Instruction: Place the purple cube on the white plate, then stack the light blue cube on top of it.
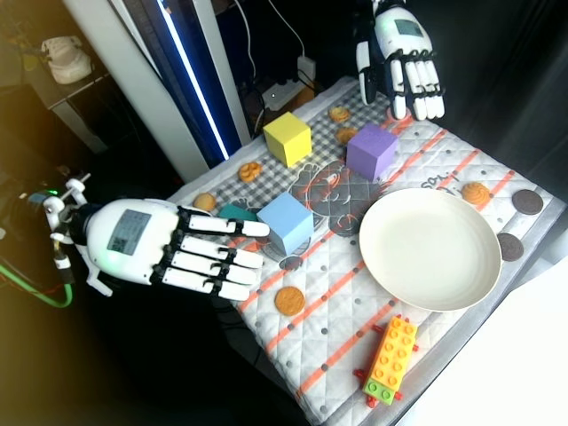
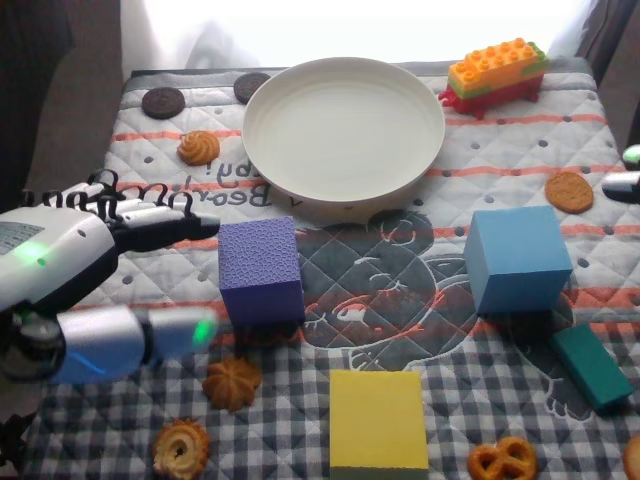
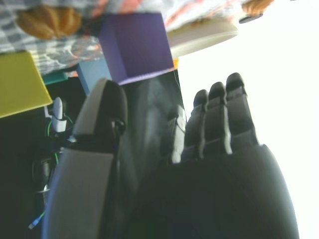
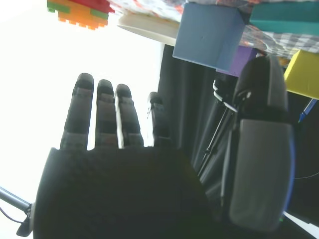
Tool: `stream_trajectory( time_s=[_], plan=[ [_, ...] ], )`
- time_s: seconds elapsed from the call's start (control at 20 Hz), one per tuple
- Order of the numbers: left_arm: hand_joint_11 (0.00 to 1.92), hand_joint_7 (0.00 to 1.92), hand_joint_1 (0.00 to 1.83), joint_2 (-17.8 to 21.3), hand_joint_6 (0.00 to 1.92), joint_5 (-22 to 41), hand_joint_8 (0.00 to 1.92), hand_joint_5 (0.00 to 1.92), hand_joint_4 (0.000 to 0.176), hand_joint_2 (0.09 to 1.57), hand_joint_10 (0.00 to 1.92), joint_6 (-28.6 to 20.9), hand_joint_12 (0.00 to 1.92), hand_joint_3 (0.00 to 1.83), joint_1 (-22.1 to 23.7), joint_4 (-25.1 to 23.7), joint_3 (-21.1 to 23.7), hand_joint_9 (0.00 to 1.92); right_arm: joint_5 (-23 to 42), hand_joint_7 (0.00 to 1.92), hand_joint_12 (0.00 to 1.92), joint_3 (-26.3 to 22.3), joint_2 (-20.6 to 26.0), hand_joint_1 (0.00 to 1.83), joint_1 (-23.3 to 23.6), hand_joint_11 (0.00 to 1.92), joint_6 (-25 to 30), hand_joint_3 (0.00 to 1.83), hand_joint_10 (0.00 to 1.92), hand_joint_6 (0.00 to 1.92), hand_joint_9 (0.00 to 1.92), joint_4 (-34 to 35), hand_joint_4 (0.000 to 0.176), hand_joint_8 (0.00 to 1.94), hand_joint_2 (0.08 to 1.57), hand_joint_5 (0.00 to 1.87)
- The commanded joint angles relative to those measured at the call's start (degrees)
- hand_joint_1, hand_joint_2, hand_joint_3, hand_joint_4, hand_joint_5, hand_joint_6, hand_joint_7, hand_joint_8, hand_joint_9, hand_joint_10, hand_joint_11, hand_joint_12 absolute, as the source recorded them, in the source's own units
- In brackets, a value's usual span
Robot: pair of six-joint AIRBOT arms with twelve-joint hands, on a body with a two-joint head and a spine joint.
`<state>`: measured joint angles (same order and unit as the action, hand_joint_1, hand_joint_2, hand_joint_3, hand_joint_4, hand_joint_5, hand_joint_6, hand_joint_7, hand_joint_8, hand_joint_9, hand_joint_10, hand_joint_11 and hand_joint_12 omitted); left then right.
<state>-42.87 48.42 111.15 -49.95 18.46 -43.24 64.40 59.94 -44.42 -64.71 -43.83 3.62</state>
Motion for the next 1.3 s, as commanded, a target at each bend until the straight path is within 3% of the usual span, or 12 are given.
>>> stream_trajectory(
  time_s=[0.0, 0.2, 0.35, 0.45, 0.6, 0.75, 0.9, 0.95, 1.0, 1.05, 1.15, 1.25],
  plan=[
    [0.00, 0.23, 0.26, -0.3, 0.00, 6.5, 0.00, 0.22, 0.171, 1.17, 0.01, 0.0, 0.69, 0.00, 0.9, -0.7, -0.5, 0.44, 6.7, 0.29, 0.59, 0.3, 0.0, 0.61, 0.7, 0.12, -0.2, 0.02, 0.01, 0.00, 0.29, 1.3, 0.113, 0.00, 1.20, 0.38],
    [0.00, 0.01, 0.41, -3.2, 0.00, 2.6, 0.00, 0.00, 0.176, 1.03, 0.00, 0.0, 0.84, 0.00, 4.2, -1.2, -2.9, 0.12, 6.7, 0.30, 0.58, 0.3, -0.1, 0.72, 0.7, 0.14, -0.2, 0.01, 0.01, 0.00, 0.30, 1.2, 0.099, 0.00, 1.24, 0.38],
    [0.00, 0.00, 0.59, -4.6, 0.00, 0.2, 0.00, 0.00, 0.176, 0.92, 0.01, 0.0, 0.84, 0.00, 6.6, -2.8, -4.0, 0.12, 6.7, 0.29, 0.57, 0.3, -0.1, 0.76, 0.7, 0.09, -0.2, 0.01, 0.00, 0.00, 0.27, 1.1, 0.113, 0.00, 1.26, 0.38],
    [0.00, 0.00, 0.63, -5.8, 0.00, -2.1, 0.00, 0.00, 0.176, 0.91, 0.02, 0.0, 0.51, 0.00, 8.0, -3.1, -5.2, 0.06, 6.7, 0.30, 0.57, 0.3, -0.1, 0.82, 0.7, 0.09, -0.2, 0.00, 0.00, 0.00, 0.28, 1.1, 0.118, 0.00, 1.26, 0.38],
    [0.00, 0.00, 0.71, -7.7, 0.00, -4.7, 0.00, 0.00, 0.176, 0.89, 0.01, 0.0, 0.51, 0.00, 9.8, -3.1, -7.1, 0.10, 6.7, 0.29, 0.53, 0.3, -0.2, 0.86, 0.7, 0.13, -0.2, 0.00, 0.00, 0.00, 0.28, 1.1, 0.097, 0.00, 1.27, 0.39],
    [0.00, 0.07, 0.78, -9.0, 0.00, -6.2, 0.01, 0.02, 0.176, 0.89, 0.01, 0.0, 0.50, 0.00, 11.1, -3.1, -8.4, 0.22, 6.7, 0.28, 0.45, 0.4, -0.3, 0.89, 0.7, 0.14, -0.2, 0.00, 0.00, 0.00, 0.27, 1.0, 0.105, 0.00, 1.27, 0.38],
    [0.02, 0.65, 0.92, -10.0, 0.03, -7.4, 0.06, 0.56, 0.004, 1.01, 0.11, 0.0, 0.98, 0.01, 11.9, -2.7, -9.5, 0.66, 6.7, 0.29, 0.45, 0.4, -0.4, 0.91, 0.7, 0.13, -0.2, 0.00, 0.00, 0.00, 0.29, 1.0, 0.113, 0.00, 1.28, 0.39],
    [0.10, 0.88, 1.00, -10.4, 0.02, -7.9, 0.08, 0.79, 0.000, 1.06, 0.29, -0.1, 1.14, 0.01, 12.1, -2.5, -9.9, 0.77, 6.7, 0.28, 0.45, 0.5, -0.4, 0.90, 0.7, 0.13, -0.2, 0.00, 0.00, 0.00, 0.29, 1.0, 0.108, 0.00, 1.29, 0.38],
    [0.21, 1.02, 1.21, -10.6, 0.64, -8.1, 0.88, 0.92, 0.000, 1.09, 0.58, -0.2, 1.19, 0.01, 12.2, -2.5, -10.1, 0.88, 6.7, 0.28, 0.46, 0.5, -0.4, 0.90, 0.7, 0.14, -0.2, 0.01, 0.00, 0.00, 0.29, 1.0, 0.098, 0.00, 1.29, 0.39],
    [0.26, 0.97, 1.24, -10.8, 0.76, -8.2, 1.19, 0.93, 0.000, 1.13, 0.97, -0.4, 1.36, 0.01, 12.3, -2.4, -10.2, 0.83, 6.7, 0.28, 0.46, 0.5, -0.5, 0.90, 0.7, 0.15, -0.2, 0.01, 0.00, 0.00, 0.28, 1.0, 0.090, 0.00, 1.30, 0.39],
    [0.39, 0.91, 1.25, -11.1, 0.68, -7.9, 1.37, 1.00, 0.000, 1.14, 1.44, -2.0, 1.75, 0.00, 12.3, -2.4, -10.6, 0.78, 6.7, 0.27, 0.45, 0.5, -0.5, 0.92, 0.7, 0.14, -0.2, 0.00, 0.00, 0.01, 0.27, 1.0, 0.073, 0.00, 1.30, 0.40],
    [0.43, 0.92, 1.26, -11.2, 0.49, -7.2, 1.34, 1.13, 0.000, 1.11, 1.49, -3.3, 1.85, 0.00, 12.4, -2.5, -10.9, 0.72, 6.7, 0.29, 0.43, 0.6, -0.6, 0.93, 0.7, 0.19, -0.2, 0.00, 0.00, 0.00, 0.29, 1.0, 0.060, 0.00, 1.30, 0.43]
  ],
)
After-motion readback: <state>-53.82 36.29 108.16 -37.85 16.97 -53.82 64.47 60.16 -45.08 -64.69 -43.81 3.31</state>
